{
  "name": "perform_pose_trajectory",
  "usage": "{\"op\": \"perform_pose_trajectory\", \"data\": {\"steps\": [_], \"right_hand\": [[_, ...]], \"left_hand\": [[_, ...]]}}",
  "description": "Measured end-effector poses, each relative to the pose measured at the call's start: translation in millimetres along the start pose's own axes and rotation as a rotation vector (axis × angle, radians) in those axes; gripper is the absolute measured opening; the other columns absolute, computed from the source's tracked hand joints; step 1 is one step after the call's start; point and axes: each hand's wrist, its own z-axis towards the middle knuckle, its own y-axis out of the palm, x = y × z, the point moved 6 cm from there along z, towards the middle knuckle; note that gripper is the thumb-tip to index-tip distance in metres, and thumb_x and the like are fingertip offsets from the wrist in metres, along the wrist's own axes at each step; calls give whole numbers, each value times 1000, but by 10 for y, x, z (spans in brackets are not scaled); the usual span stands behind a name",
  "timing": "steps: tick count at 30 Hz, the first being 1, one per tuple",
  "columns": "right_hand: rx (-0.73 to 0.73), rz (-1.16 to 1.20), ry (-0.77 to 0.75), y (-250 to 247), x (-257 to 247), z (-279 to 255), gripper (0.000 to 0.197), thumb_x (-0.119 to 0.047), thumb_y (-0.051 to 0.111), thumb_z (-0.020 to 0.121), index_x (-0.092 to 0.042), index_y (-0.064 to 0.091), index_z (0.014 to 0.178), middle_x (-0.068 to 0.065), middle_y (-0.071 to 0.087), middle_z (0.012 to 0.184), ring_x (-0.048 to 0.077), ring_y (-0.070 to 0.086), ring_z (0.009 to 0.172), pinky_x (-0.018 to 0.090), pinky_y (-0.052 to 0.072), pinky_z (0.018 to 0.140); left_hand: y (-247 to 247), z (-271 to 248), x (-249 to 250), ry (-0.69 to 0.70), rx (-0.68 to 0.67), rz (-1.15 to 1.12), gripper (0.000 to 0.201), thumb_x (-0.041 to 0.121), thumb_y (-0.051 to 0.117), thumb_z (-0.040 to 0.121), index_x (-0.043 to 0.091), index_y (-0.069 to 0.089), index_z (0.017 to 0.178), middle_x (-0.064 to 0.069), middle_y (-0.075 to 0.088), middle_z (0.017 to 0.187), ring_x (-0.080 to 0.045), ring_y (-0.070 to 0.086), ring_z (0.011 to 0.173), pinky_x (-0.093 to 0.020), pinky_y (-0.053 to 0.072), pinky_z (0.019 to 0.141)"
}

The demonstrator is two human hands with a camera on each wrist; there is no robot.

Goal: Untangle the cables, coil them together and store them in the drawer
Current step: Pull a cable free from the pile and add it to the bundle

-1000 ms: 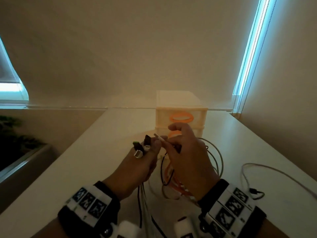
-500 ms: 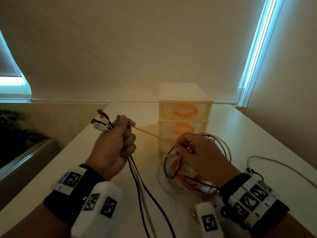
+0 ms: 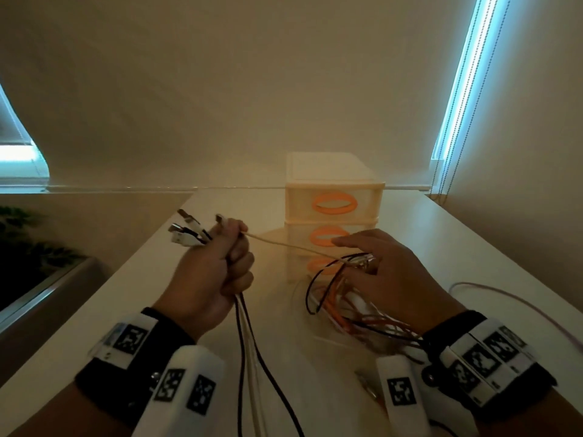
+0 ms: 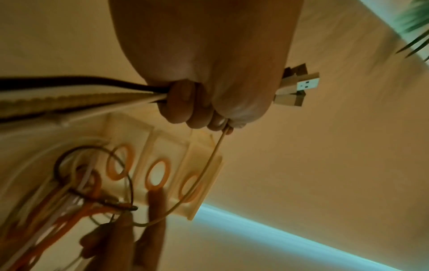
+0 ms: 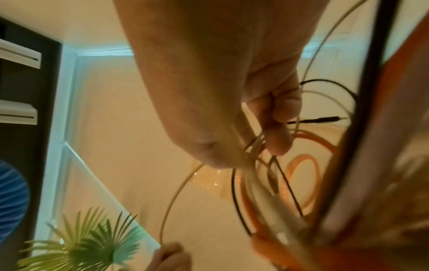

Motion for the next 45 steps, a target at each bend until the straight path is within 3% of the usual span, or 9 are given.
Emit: {"op": "perform_pose_trajectory", "data": {"steps": [3, 6, 10, 17, 22, 35, 38, 42, 45], "right_hand": [[54, 50, -191, 22, -316, -76, 34, -6, 71, 85, -26, 74, 112, -19, 63, 109, -18, 55, 77, 3, 40, 69], [-29, 81, -274, 230, -542, -142, 9, -28, 65, 94, -27, 74, 97, -16, 65, 86, -2, 58, 82, 22, 44, 73], [-125, 230, -186, 441, -591, -182, 17, -29, 57, 101, -24, 72, 96, -3, 64, 68, 13, 61, 59, 32, 52, 57], [-143, 153, -216, 479, -529, -194, 15, -35, 57, 100, -34, 72, 99, -8, 66, 76, 13, 64, 76, 33, 53, 69], [-219, 149, -155, 372, -493, -160, 20, -37, 49, 103, -32, 66, 94, -1, 70, 69, 13, 68, 59, 37, 57, 65], [53, -152, -196, -41, -183, 47, 10, -28, 51, 99, -30, 58, 92, -13, 59, 84, 8, 58, 75, 40, 52, 69], [62, -34, -167, -45, -258, -1, 16, -20, 60, 96, -36, 62, 98, -17, 64, 92, 4, 63, 87, 26, 55, 77], [-242, 24, -203, 273, -595, -144, 30, -35, 64, 95, -39, 62, 124, -21, 67, 98, -1, 64, 90, 22, 56, 80], [-383, -95, -265, 460, -726, -256, 34, -59, 54, 93, -42, 62, 121, -19, 69, 94, 2, 64, 83, 29, 57, 76]], "left_hand": [[157, -78, -135, -81, -98, 43, 24, 29, 42, 105, 17, 46, 84, 1, 37, 68, -9, 12, 49, -19, 17, 36], [222, -126, -218, -114, -125, 91, 23, 29, 44, 103, 16, 47, 85, 0, 38, 67, -8, 17, 47, -19, 17, 38], [207, -138, -218, -128, -119, 54, 24, 32, 47, 100, 9, 57, 99, -2, 37, 68, -8, 19, 46, -21, 14, 40], [212, -181, -244, -154, -130, 182, 42, 38, 42, 104, 7, 59, 83, -3, 30, 67, -10, 16, 48, -22, 16, 40], [-6, -62, 62, -35, 13, -71, 44, 36, 41, 107, 11, 52, 73, 0, 25, 68, -7, 20, 43, -19, 17, 35], [-158, -18, 392, 113, 52, -243, 44, 41, 40, 107, 19, 47, 70, 7, 31, 66, -6, 21, 47, -19, 24, 39], [-80, -8, 153, 55, 44, -127, 44, 38, 41, 107, 16, 46, 69, 2, 27, 67, -11, 23, 51, -22, 27, 41], [59, -58, -53, 22, 32, 67, 46, 38, 38, 108, 15, 45, 69, -2, 29, 68, -14, 31, 57, -27, 28, 50], [37, -63, -6, 28, 56, 112, 45, 37, 37, 109, 15, 44, 70, -2, 31, 68, -14, 35, 60, -29, 32, 56]]}}
